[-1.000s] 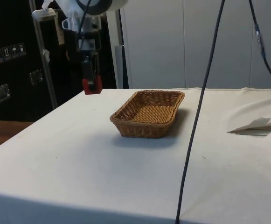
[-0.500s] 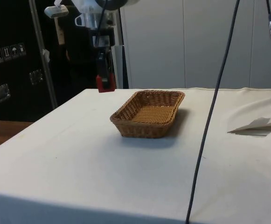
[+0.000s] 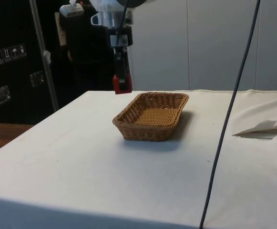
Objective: Pick up the cube and place it into the basket.
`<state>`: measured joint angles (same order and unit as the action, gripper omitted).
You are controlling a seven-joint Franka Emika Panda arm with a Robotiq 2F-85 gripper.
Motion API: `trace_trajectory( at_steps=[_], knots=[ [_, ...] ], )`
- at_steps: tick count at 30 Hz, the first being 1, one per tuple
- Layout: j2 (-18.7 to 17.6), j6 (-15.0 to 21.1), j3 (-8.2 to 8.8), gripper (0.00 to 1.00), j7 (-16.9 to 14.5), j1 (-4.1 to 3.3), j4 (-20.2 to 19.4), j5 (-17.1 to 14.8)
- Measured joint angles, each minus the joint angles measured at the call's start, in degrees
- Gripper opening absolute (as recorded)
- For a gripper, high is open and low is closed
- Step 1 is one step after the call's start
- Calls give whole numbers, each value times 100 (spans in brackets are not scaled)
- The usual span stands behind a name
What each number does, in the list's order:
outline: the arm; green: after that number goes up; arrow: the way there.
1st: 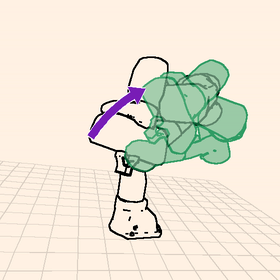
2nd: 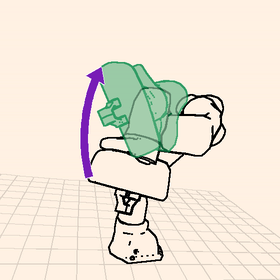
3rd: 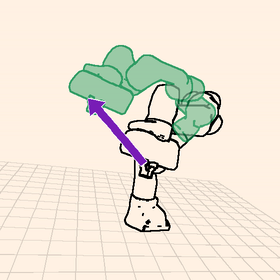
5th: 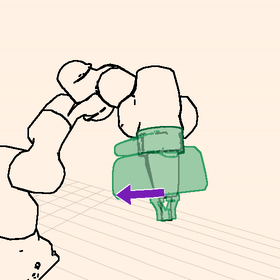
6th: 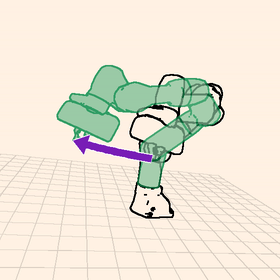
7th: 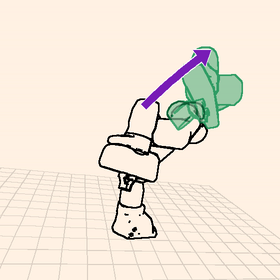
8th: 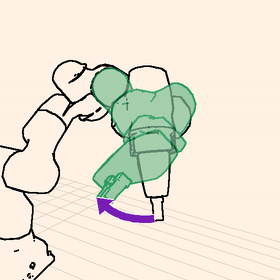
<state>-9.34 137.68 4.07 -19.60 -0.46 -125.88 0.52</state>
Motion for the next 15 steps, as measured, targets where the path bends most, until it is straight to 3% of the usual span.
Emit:
trace_trajectory(
  at_steps=[7, 15],
  knots=[
    [281, 92, 86, 0, -109, 6, -441, 0],
    [361, 195, 229, 0, -281, 11, -716, 0]
  ],
)
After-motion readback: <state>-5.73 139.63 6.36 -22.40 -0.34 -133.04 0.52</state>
